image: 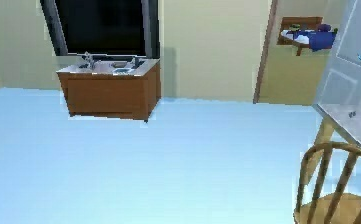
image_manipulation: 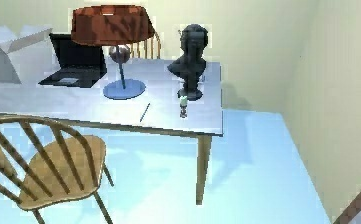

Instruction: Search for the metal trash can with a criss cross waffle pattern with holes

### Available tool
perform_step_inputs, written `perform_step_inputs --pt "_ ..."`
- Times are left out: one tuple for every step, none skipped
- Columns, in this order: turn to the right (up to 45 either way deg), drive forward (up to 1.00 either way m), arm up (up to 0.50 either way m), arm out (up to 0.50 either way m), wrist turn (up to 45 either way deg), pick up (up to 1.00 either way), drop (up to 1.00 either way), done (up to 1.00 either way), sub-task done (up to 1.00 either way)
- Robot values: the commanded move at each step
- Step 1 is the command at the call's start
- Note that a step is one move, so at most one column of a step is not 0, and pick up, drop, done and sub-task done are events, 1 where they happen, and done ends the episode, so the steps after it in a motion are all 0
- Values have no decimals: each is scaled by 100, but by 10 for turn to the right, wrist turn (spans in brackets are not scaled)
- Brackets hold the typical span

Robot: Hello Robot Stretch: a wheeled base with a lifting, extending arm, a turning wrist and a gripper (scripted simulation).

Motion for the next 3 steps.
perform_step_inputs --pt "0 100 0 0 0 0 0 0 0" --pt "360 0 0 0 0 0 0 0 0" --pt "0 5 0 0 0 0 0 0 0"
